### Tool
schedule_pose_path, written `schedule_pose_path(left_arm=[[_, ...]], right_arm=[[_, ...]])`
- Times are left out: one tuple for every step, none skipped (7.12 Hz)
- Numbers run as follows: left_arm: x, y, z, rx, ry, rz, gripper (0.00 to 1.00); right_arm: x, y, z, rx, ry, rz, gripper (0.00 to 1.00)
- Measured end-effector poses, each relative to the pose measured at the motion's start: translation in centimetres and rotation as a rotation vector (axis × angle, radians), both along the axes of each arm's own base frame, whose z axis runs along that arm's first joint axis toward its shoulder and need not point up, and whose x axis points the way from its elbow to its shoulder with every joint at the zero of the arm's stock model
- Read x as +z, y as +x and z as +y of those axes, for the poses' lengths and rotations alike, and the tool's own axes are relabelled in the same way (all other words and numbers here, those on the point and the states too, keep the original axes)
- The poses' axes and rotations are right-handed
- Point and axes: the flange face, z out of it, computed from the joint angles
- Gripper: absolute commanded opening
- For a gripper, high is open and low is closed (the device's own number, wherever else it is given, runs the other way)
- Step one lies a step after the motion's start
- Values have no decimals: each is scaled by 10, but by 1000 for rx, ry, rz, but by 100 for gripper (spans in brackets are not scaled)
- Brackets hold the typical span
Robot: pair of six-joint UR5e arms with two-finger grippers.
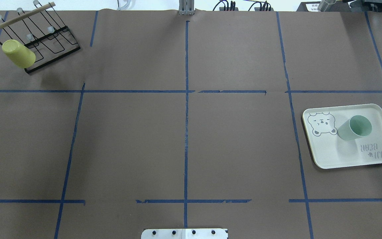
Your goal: Left arm grabs green cup and hands to right arm on tray
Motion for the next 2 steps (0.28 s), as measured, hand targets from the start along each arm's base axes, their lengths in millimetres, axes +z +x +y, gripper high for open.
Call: schedule_pose_path(left_arm=[[-2, 0, 0, 0, 4, 0, 100], [-7, 0, 0, 0, 12, 1, 100]], right_arm=[[0, 0, 0, 2, -3, -2, 100], [1, 0, 0, 4, -5, -6, 100]])
